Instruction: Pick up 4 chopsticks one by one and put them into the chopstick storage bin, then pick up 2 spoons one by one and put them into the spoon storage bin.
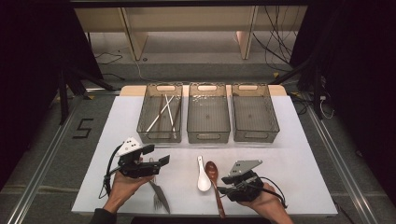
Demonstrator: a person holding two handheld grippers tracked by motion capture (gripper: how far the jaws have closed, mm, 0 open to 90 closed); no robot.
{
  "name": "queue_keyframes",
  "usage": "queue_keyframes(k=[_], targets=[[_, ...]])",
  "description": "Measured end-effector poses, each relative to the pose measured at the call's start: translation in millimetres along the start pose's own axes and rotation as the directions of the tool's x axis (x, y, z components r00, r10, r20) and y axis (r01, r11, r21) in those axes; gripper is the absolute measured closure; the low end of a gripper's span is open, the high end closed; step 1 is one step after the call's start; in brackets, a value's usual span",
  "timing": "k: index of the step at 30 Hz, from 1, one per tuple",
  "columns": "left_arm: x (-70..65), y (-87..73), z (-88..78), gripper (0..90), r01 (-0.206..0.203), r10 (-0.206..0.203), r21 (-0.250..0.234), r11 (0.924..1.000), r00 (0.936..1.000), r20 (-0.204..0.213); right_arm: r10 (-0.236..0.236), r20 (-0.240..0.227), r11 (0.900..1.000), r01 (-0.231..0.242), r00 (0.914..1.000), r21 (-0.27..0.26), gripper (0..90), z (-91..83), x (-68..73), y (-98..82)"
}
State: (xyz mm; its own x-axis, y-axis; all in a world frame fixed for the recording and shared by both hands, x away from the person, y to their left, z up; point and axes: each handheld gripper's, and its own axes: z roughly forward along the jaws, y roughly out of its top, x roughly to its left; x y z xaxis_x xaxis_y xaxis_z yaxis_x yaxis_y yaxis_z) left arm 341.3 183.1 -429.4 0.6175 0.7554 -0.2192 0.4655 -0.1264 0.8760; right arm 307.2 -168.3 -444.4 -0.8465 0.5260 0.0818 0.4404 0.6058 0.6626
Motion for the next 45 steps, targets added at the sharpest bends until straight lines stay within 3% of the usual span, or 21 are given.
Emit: queue_keyframes(k=[6, 17, 27, 37, 45], targets=[[-0.1, -8.2, -3.3, 20.6, -0.013, 0.013, -0.006, 0.9999, 0.9999, -0.003, -0.021, -0.004, 1.0, 0.021, 0.9998, -0.001, 77.4, 2.1, 4.0, -0.6], [-4.7, -15.7, -7.8, 20.5, -0.028, 0.028, -0.007, 0.9996, 0.9994, -0.021, -0.027, -0.032, 1.0, 0.027, 0.9991, 0.004, 80.2, 6.8, 6.7, -0.4], [-8.0, -20.3, -13.4, 20.0, -0.04, 0.04, -0.014, 0.9991, 0.9991, -0.014, -0.066, -0.056, 0.997, 0.068, 0.9962, 0.035, 90.0, 14.3, 16.4, 0.6], [-7.1, -22.9, -13.8, 19.2, -0.038, 0.038, -0.013, 0.9992, 0.9991, -0.02, -0.071, -0.08, 0.994, 0.077, 0.9943, 0.077, 90.0, 22.2, 16.9, -4.9], [-6.7, -24.5, -14.8, 19.2, -0.051, 0.05, -0.011, 0.9987, 0.9984, -0.027, -0.104, -0.084, 0.984, 0.115, 0.991, 0.138, 90.0, 31.8, 25.0, -7.6]])
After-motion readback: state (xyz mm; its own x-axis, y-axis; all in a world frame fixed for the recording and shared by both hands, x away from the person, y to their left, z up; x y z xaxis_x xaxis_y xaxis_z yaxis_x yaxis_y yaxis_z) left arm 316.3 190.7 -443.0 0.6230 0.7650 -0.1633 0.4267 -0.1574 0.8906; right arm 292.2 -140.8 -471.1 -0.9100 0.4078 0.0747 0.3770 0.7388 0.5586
